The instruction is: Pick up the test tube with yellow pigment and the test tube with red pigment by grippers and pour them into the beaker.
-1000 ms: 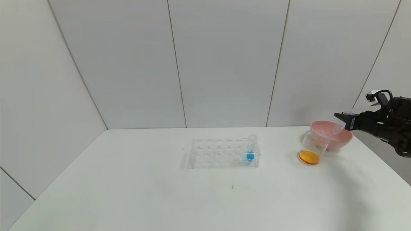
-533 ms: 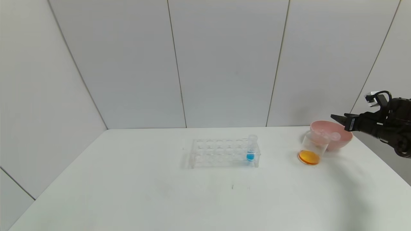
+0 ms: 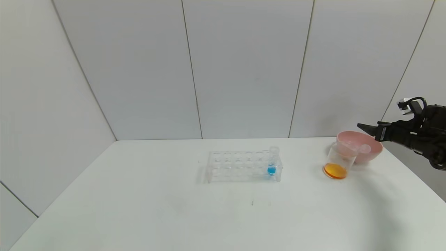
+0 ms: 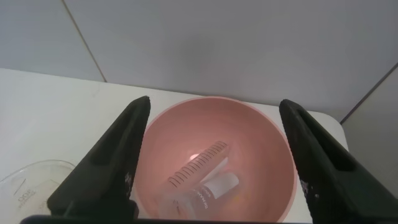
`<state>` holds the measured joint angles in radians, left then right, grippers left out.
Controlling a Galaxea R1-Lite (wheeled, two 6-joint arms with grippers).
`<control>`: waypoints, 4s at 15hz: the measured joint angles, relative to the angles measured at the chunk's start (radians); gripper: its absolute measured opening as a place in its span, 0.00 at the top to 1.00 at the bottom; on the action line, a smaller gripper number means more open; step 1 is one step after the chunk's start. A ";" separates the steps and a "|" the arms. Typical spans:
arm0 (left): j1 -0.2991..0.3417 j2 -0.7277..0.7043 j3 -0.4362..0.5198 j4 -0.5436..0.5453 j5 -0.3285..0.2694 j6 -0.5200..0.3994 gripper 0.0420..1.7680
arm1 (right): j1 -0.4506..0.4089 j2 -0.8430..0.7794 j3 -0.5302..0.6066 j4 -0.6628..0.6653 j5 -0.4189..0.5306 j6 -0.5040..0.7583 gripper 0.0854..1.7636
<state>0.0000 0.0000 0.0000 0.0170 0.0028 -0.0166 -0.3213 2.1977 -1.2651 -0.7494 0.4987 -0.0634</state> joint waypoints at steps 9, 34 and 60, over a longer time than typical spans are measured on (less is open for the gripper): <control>0.000 0.000 0.000 0.000 0.000 0.000 0.03 | 0.239 -0.050 -0.054 0.112 -0.393 0.053 0.07; 0.000 0.000 0.000 0.000 0.000 0.000 0.03 | 0.306 -1.427 0.594 0.397 -0.439 0.036 0.04; 0.000 0.000 0.000 0.000 0.000 0.000 0.03 | 0.332 -2.196 1.252 0.443 -0.475 -0.027 0.03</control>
<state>0.0000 0.0000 0.0000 0.0170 0.0023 -0.0166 0.0104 0.0017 -0.0128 -0.3062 0.0238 -0.0906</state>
